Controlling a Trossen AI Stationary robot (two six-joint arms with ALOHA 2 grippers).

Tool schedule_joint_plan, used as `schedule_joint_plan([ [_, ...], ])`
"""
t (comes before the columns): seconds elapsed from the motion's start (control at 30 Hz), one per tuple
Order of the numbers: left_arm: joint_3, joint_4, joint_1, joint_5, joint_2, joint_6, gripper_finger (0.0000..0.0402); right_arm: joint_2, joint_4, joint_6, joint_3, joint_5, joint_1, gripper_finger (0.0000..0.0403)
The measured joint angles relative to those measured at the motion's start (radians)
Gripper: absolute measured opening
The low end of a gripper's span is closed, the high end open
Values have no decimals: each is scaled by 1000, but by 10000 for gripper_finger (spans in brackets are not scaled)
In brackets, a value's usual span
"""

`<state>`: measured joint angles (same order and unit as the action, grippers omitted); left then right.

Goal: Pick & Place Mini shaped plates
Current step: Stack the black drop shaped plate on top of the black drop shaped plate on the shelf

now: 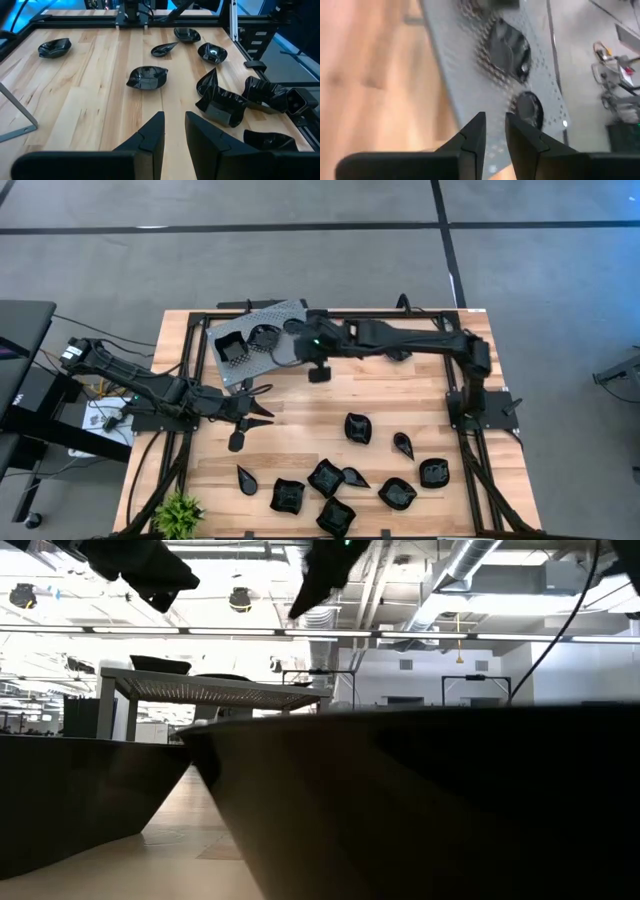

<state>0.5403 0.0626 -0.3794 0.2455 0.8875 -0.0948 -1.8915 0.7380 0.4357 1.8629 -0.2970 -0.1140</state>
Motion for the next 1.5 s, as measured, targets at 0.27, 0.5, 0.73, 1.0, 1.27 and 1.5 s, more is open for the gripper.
schedule_joint_plan([
  [0.27,0,-17,0,0,0,0,78,137,346,-273,-1,-70,107,67],
  [0.5,0,-24,0,0,0,0,78,210,509,-622,-172,-51,164,67],
  [0.73,0,-27,0,0,0,0,78,230,515,-1147,-447,236,272,67],
  [1.0,0,-30,-1,0,0,0,78,217,502,-1525,-632,512,455,67],
  [1.27,0,-33,0,0,0,0,78,218,294,-1659,-756,505,495,68],
  [1.5,0,-34,0,0,0,0,78,218,240,-1696,-828,441,469,68],
])
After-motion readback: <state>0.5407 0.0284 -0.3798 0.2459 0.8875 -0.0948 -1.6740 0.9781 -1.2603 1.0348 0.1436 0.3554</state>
